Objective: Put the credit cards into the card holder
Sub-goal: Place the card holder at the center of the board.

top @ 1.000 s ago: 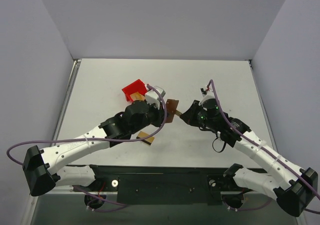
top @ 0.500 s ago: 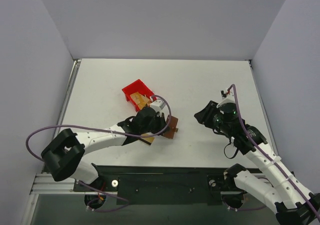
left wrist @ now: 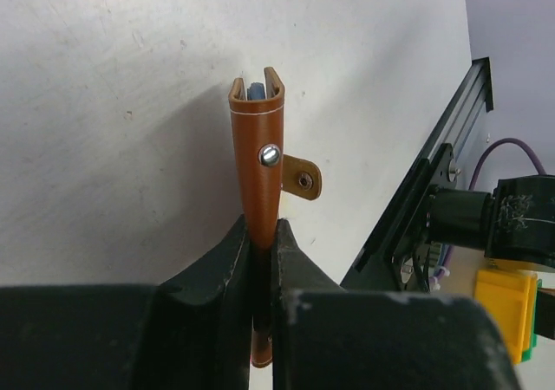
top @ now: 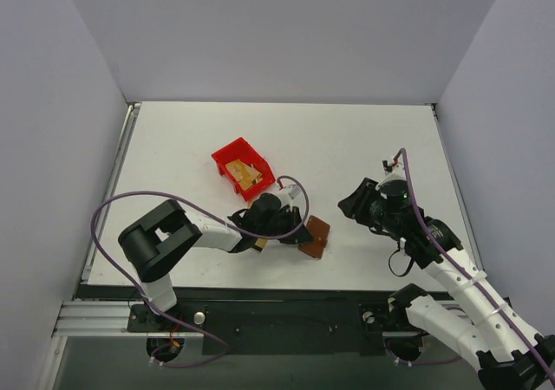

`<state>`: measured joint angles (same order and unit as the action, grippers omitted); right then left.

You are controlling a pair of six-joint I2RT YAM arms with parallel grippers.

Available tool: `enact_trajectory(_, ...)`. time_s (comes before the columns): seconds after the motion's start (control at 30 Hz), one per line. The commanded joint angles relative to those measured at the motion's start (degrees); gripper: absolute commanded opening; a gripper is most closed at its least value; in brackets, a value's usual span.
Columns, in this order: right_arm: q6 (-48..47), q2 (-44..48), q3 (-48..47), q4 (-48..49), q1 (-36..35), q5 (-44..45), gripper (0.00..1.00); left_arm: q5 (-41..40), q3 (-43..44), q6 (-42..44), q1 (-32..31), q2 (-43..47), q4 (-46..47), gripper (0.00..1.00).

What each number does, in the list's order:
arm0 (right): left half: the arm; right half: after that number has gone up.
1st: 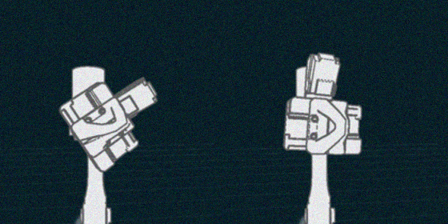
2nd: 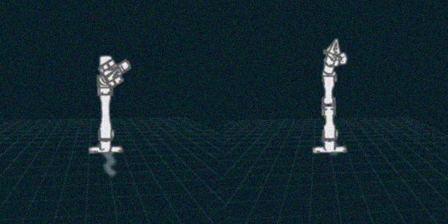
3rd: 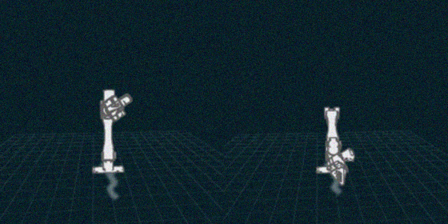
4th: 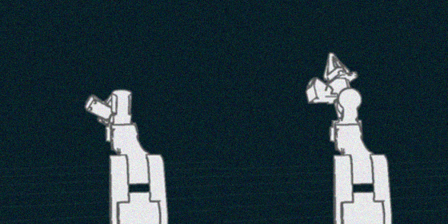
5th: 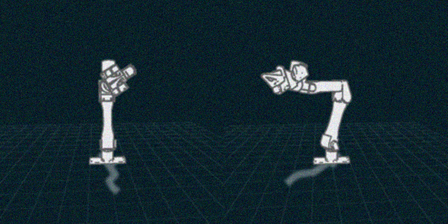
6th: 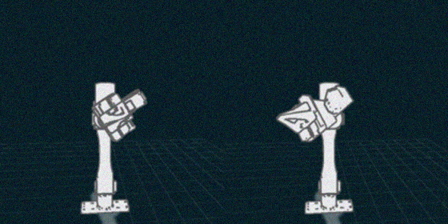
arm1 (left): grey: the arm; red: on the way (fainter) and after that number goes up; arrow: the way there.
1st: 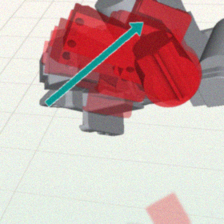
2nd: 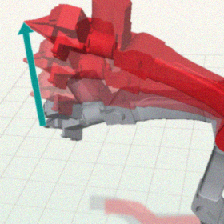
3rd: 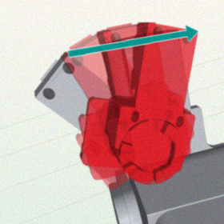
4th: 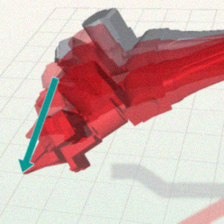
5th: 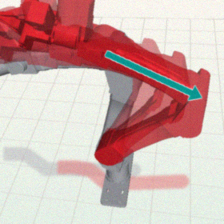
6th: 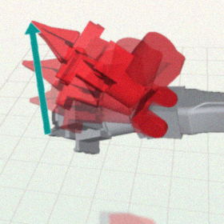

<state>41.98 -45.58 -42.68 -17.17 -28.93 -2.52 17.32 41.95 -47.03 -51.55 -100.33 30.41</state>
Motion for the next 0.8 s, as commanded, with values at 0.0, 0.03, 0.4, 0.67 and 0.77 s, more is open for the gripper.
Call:
enact_trajectory(0.0,0.3,1.2,0.6,-0.5,0.5,0.9,0.33,3.9,1.7,-2.4,-0.6,-0.7,4.1,0.19)
enact_trajectory(0.03,0.4,1.2,0.8,-0.5,0.5,1.0,0.33,3.3,1.7,-1.8,-0.6,-0.6,3.4,0.23)
enact_trajectory(0.4,-1.4,2.8,-1.7,-8.5,0.5,12.1,0.60,-11.3,5.5,9.0,-0.6,11.0,-21.6,0.70)
enact_trajectory(0.67,-0.3,2.4,-1.2,-8.1,5.1,13.3,0.94,-23.6,8.9,14.4,1.0,20.0,-35.2,0.78)
enact_trajectory(0.77,-1.2,2.1,-1.0,-7.0,6.7,15.2,0.98,-24.1,8.8,15.3,3.5,23.2,-37.0,0.78)
